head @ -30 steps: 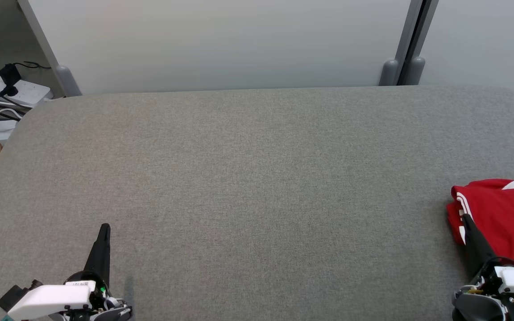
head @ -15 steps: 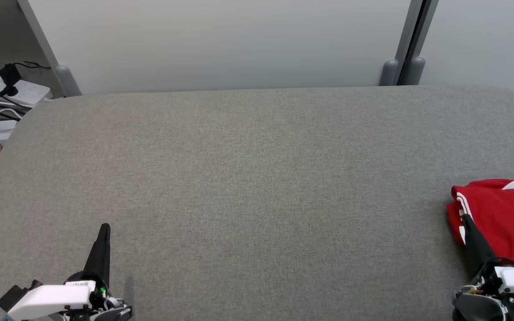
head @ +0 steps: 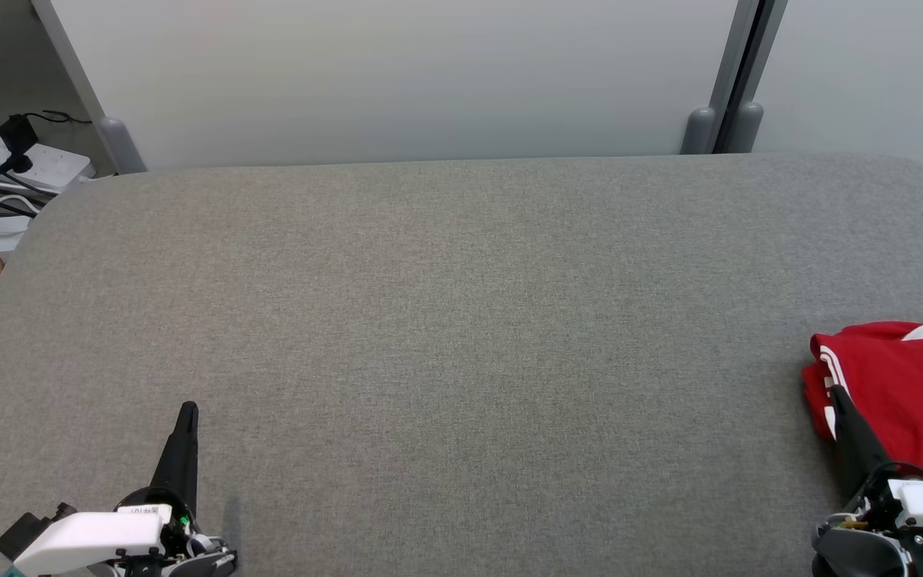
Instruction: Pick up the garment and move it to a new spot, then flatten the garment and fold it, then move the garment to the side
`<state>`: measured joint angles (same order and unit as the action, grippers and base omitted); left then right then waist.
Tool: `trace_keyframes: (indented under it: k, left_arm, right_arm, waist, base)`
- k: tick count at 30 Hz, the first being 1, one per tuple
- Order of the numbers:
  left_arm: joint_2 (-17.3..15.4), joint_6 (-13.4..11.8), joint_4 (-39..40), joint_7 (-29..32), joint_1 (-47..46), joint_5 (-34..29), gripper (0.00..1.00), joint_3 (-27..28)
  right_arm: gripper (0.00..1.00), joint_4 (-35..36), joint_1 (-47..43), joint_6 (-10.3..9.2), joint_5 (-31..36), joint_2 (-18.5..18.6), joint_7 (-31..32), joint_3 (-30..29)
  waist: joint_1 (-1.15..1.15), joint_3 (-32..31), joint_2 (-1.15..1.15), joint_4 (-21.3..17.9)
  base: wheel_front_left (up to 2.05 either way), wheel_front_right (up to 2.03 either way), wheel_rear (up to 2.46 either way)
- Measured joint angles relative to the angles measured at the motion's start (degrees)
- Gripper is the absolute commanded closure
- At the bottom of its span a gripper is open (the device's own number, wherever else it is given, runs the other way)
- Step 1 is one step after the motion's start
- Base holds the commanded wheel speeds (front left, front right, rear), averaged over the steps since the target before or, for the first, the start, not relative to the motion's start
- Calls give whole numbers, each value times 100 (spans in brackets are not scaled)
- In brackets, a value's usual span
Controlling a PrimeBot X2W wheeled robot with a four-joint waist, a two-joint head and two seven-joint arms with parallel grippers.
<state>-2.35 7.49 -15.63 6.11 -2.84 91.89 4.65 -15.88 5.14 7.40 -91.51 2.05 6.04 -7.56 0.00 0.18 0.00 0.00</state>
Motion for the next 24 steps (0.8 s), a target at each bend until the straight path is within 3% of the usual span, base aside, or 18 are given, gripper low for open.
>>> trace_keyframes:
  k: [24]
  left_arm:
    - [0,0,0,0,-1,0,100,0]
  right_arm:
    - [100,0,-2,0,0,0,0,0]
  waist:
    - [0,0,0,0]
  base:
    - [0,0,0]
